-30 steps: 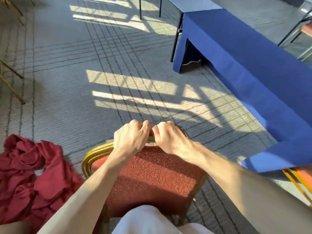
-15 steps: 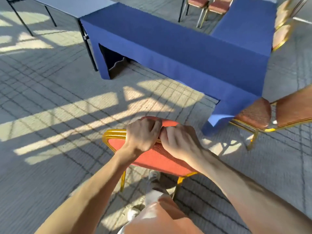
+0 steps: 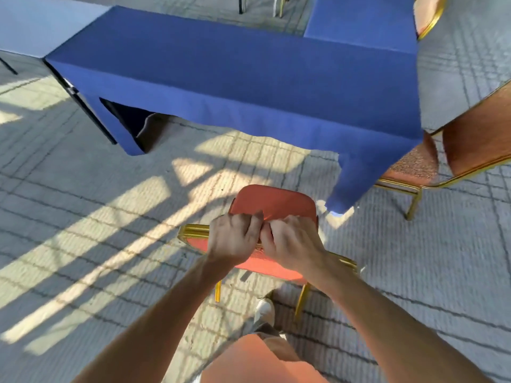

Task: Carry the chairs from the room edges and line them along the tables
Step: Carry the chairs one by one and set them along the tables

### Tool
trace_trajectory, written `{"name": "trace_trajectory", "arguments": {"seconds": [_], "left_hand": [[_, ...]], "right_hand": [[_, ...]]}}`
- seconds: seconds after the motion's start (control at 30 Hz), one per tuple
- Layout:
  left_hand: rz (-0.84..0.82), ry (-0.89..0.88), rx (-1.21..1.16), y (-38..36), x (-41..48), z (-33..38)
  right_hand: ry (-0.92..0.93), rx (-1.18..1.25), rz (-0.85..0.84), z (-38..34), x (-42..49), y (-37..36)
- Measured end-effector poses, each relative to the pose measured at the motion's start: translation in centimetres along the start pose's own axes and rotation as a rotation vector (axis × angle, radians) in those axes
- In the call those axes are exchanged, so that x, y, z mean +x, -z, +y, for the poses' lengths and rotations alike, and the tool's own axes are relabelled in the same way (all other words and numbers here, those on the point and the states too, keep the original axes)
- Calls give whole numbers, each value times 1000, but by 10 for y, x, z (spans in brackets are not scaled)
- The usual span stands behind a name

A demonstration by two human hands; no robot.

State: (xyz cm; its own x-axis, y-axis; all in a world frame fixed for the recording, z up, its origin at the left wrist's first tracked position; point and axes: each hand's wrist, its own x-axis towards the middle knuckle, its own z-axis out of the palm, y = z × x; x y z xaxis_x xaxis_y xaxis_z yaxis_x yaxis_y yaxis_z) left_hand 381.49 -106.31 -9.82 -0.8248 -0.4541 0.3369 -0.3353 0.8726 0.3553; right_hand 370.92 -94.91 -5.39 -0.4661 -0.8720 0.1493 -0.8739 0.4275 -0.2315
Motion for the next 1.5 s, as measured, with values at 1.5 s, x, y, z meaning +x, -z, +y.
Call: {"name": "trace_trajectory", "arguments": {"seconds": [1.5], "left_hand": [[23,-301,58,-9,220,28]], "right_hand": [[-374,-12,233,105,131,43]]}}
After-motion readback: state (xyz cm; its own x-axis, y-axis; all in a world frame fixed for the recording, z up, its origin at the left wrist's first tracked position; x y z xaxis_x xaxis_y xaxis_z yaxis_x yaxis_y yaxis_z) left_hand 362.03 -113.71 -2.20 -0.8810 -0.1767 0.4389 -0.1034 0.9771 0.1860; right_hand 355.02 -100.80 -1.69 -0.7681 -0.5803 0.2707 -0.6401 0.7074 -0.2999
